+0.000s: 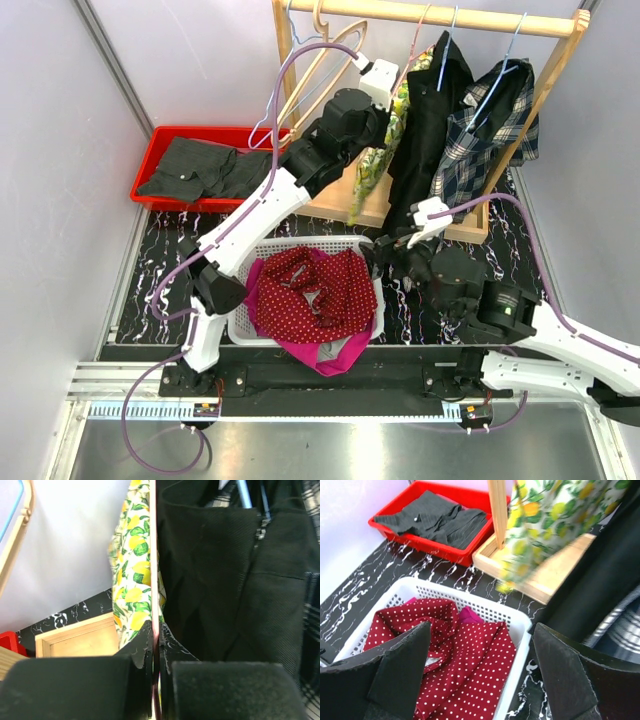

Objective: Remove the skirt from the hanger

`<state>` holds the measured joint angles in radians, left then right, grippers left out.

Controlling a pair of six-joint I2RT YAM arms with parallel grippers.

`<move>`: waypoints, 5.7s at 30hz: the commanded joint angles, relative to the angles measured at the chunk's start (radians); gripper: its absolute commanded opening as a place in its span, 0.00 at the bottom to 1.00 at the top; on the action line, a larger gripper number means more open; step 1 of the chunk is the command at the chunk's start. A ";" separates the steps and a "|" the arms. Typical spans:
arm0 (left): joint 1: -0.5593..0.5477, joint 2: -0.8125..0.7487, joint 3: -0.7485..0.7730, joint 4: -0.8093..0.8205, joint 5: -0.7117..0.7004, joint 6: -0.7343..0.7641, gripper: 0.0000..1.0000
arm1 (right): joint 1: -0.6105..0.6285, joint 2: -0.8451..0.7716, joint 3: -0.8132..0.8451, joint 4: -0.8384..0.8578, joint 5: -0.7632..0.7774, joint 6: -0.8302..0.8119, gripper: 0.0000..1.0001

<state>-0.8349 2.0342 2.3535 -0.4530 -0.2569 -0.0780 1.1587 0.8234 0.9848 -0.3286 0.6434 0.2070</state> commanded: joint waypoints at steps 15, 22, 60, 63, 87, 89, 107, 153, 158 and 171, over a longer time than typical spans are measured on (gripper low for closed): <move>0.028 -0.225 0.144 -0.024 -0.041 0.141 0.00 | 0.006 -0.004 -0.041 0.181 0.133 -0.135 1.00; 0.028 -0.351 0.061 -0.092 -0.041 0.135 0.00 | 0.001 0.163 -0.005 0.354 0.118 -0.202 1.00; 0.025 -0.470 -0.115 -0.119 -0.019 0.092 0.00 | -0.016 0.517 0.161 0.835 0.114 -0.644 1.00; 0.025 -0.465 -0.108 -0.122 -0.010 0.084 0.00 | -0.037 0.528 0.163 0.838 0.121 -0.663 1.00; 0.023 -0.460 -0.137 -0.124 -0.038 0.081 0.00 | -0.103 0.459 0.296 0.733 0.033 -0.664 0.07; 0.023 -0.456 -0.161 -0.105 -0.053 0.090 0.00 | -0.076 0.432 0.346 0.702 0.032 -0.698 0.01; 0.030 -0.399 -0.247 0.022 -0.183 0.150 0.00 | 0.004 0.063 0.687 0.517 -0.183 -0.537 0.00; 0.120 -0.235 -0.238 0.045 -0.147 0.104 0.00 | 0.004 0.178 0.457 0.278 -0.333 -0.083 0.00; 0.120 -0.255 -0.250 0.042 -0.160 0.112 0.09 | 0.004 0.197 0.462 0.283 -0.338 -0.081 0.00; 0.118 -0.477 -0.332 0.016 -0.131 0.092 0.99 | 0.004 0.440 0.537 0.316 -0.399 -0.069 0.00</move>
<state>-0.7197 1.7088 2.0430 -0.4759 -0.4107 0.0334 1.1580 1.2201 1.4548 -0.0860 0.2737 0.1181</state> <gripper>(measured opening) 0.985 0.014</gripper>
